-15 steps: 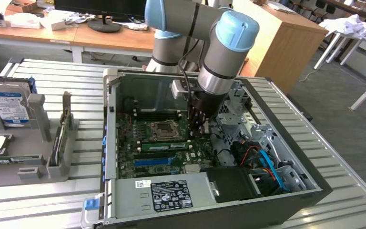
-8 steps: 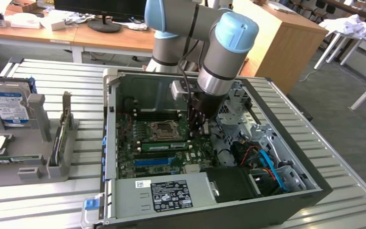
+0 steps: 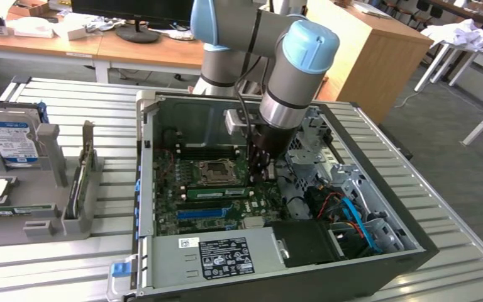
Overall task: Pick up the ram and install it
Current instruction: 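Press down the ram until it locks into place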
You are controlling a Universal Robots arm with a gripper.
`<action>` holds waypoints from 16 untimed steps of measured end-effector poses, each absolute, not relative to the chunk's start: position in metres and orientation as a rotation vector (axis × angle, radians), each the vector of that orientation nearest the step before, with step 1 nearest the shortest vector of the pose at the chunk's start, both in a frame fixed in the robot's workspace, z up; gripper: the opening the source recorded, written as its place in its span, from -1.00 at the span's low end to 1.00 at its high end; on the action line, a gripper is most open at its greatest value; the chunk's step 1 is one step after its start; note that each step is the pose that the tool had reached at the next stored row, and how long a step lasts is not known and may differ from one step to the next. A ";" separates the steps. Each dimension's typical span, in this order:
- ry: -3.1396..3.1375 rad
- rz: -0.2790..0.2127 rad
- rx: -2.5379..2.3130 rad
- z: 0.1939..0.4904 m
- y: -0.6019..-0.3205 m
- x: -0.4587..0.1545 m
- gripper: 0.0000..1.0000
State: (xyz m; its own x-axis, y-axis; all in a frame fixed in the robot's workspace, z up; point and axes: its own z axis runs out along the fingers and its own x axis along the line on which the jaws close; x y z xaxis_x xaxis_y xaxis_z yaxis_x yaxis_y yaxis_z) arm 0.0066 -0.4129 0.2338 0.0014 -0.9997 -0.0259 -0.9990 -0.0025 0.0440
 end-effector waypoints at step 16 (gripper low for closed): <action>-2.210 -0.077 2.214 0.228 -0.413 0.007 -0.79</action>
